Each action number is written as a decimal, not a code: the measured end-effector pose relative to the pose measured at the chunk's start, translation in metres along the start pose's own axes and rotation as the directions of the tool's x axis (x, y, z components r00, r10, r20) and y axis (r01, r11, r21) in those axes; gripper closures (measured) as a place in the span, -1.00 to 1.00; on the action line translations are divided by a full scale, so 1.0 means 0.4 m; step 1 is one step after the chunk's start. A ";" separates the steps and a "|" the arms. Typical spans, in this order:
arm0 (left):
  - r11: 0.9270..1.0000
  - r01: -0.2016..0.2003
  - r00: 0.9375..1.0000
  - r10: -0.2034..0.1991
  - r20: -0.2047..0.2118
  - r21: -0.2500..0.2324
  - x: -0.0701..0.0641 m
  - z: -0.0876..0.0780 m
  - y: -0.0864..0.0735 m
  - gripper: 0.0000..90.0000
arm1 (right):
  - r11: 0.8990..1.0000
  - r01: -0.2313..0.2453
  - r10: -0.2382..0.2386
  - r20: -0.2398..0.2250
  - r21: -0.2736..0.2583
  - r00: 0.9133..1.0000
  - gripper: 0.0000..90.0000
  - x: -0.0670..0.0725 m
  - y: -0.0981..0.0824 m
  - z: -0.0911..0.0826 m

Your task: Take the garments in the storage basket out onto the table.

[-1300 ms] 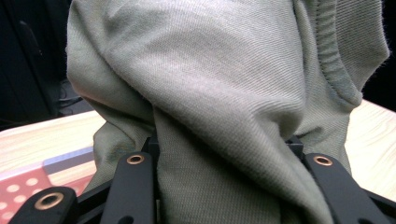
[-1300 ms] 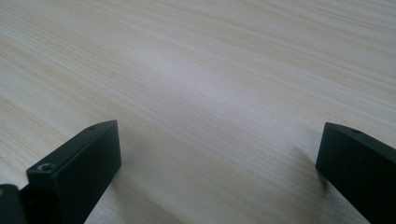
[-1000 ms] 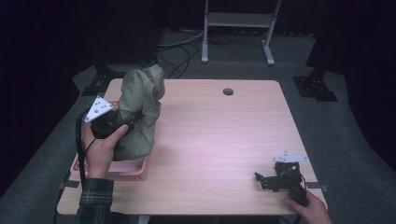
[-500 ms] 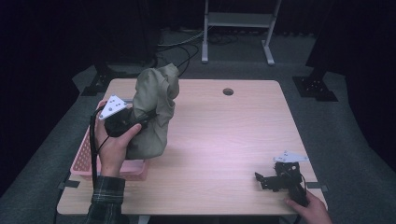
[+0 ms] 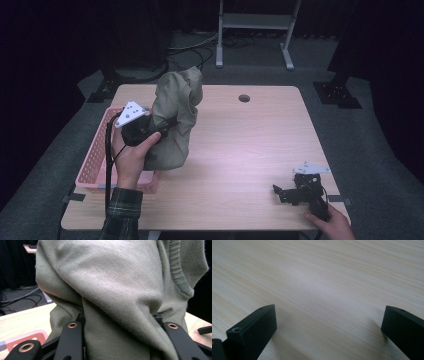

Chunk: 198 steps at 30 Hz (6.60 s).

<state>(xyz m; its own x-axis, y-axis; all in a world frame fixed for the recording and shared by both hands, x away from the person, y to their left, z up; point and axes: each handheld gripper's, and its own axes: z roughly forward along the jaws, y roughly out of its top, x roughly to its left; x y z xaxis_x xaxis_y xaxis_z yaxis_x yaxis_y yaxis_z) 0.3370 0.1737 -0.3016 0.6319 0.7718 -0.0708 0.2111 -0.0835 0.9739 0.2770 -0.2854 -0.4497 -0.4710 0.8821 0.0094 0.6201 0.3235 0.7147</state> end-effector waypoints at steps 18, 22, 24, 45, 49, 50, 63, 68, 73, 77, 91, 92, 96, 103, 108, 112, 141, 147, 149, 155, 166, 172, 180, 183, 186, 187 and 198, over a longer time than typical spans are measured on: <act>1.000 -0.007 0.998 0.007 0.058 0.000 -0.053 0.039 0.006 0.23 | 1.000 0.000 0.000 0.000 0.000 1.000 -1.00 0.000 0.000 0.000; 1.000 -0.007 0.998 0.007 0.069 -0.002 -0.066 0.050 0.007 0.23 | 1.000 0.000 0.000 0.000 0.000 1.000 -1.00 0.000 0.000 0.000; 1.000 -0.009 0.997 0.009 0.080 -0.002 -0.074 0.058 0.008 0.23 | 1.000 0.000 0.000 0.000 0.000 1.000 -1.00 0.000 0.000 0.000; 0.998 -0.040 0.988 0.034 0.151 0.039 -0.152 0.149 -0.008 0.23 | 1.000 -0.001 0.001 0.000 0.002 1.000 -1.00 0.000 0.000 -0.001; 0.998 -0.037 0.986 0.028 0.163 0.053 -0.162 0.168 -0.018 0.23 | 1.000 0.000 0.000 -0.001 0.002 1.000 -1.00 0.000 0.000 -0.001; 0.998 -0.037 0.986 0.027 0.166 0.055 -0.165 0.172 -0.021 0.23 | 1.000 0.000 0.000 -0.001 0.002 1.000 -1.00 0.000 0.000 0.000; 0.994 -0.059 0.983 0.042 0.180 0.093 -0.194 0.221 -0.039 0.23 | 1.000 0.000 0.000 0.000 0.001 1.000 -1.00 0.000 0.000 0.000; 0.986 -0.098 0.982 0.074 0.173 0.134 -0.218 0.250 -0.047 0.23 | 1.000 0.000 0.000 0.000 0.001 1.000 -1.00 0.000 0.000 0.000; 0.985 -0.111 0.977 0.085 0.194 0.129 -0.249 0.285 -0.057 0.23 | 1.000 0.000 0.000 0.000 0.001 1.000 -1.00 0.000 0.000 0.000; 0.981 -0.122 0.975 0.089 0.205 0.154 -0.268 0.310 -0.069 0.23 | 1.000 -0.002 0.002 0.000 0.001 1.000 -1.00 0.000 0.000 0.000; 0.963 -0.124 0.977 0.076 0.199 0.240 -0.288 0.375 -0.119 0.23 | 1.000 0.000 0.000 0.000 0.000 1.000 -1.00 0.000 0.000 0.000; 0.960 -0.127 0.977 0.077 0.199 0.248 -0.289 0.380 -0.123 0.23 | 1.000 0.000 0.000 0.000 0.000 1.000 -1.00 0.000 0.000 0.000; 0.955 -0.122 0.978 0.069 0.196 0.270 -0.290 0.392 -0.141 0.22 | 1.000 0.000 0.000 0.000 0.000 1.000 -1.00 0.000 0.000 0.000; 0.943 -0.123 0.979 0.065 0.192 0.309 -0.288 0.417 -0.175 0.22 | 1.000 0.001 -0.001 0.001 0.001 1.000 -1.00 0.000 0.000 0.000; 0.932 -0.126 0.980 0.065 0.188 0.339 -0.290 0.430 -0.193 0.22 | 1.000 -0.002 0.002 0.000 0.001 1.000 -1.00 0.000 0.000 0.000; 0.930 -0.124 0.980 0.060 0.190 0.346 -0.293 0.438 -0.200 0.22 | 1.000 -0.001 0.001 0.000 0.001 1.000 -1.00 0.000 0.000 0.000; 0.904 -0.132 0.980 0.056 0.192 0.408 -0.317 0.502 -0.229 0.19 | 1.000 0.000 0.000 0.000 0.001 1.000 -1.00 0.000 0.000 0.000; 0.896 -0.132 0.980 0.055 0.190 0.425 -0.319 0.511 -0.234 0.16 | 1.000 0.000 0.000 0.000 0.000 1.000 -1.00 0.000 0.000 0.000; 0.890 -0.141 0.980 0.062 0.191 0.434 -0.322 0.513 -0.234 0.16 | 1.000 0.000 0.000 0.000 0.000 1.000 -1.00 0.000 0.000 0.000; 0.877 -0.153 0.980 0.075 0.185 0.456 -0.328 0.521 -0.235 0.13 | 1.000 0.000 0.000 0.000 0.000 1.000 -1.00 0.000 0.000 0.000; 0.860 -0.165 0.980 0.088 0.179 0.483 -0.330 0.531 -0.237 -0.01 | 1.000 0.000 0.000 0.000 0.001 1.000 -1.00 0.000 0.000 0.000; 0.854 -0.163 0.983 0.096 0.158 0.495 -0.332 0.538 -0.240 -0.22 | 1.000 0.000 0.000 0.000 0.001 1.000 -1.00 0.000 0.000 0.000; 0.846 -0.154 0.985 0.095 0.141 0.510 -0.330 0.544 -0.242 -0.48 | 1.000 0.000 0.000 0.000 0.001 1.000 -1.00 0.000 0.000 0.000; 0.846 -0.153 0.986 0.095 0.138 0.511 -0.331 0.544 -0.242 -0.52 | 1.000 -0.001 0.001 0.000 0.001 1.000 -1.00 0.000 0.000 0.000; 0.843 -0.159 0.985 0.102 0.137 0.513 -0.333 0.545 -0.242 -0.55 | 1.000 -0.001 0.001 0.000 0.001 1.000 -1.00 0.000 0.000 0.000; 0.842 -0.161 0.985 0.106 0.135 0.514 -0.333 0.545 -0.243 -0.58 | 1.000 -0.001 0.001 0.000 0.001 1.000 -1.00 0.000 0.000 0.000; 0.835 -0.160 0.987 0.122 0.106 0.526 -0.337 0.548 -0.242 -0.78 | 1.000 -0.001 0.001 0.000 0.001 1.000 -1.00 0.000 0.000 0.000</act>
<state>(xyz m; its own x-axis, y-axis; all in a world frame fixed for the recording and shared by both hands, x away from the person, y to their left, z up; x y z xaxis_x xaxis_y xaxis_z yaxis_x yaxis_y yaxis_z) 0.3948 -0.0602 -0.4337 0.7283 0.6847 0.0264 0.4676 -0.5248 0.7113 0.2769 -0.2853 -0.4497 -0.4703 0.8824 0.0099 0.6210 0.3230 0.7142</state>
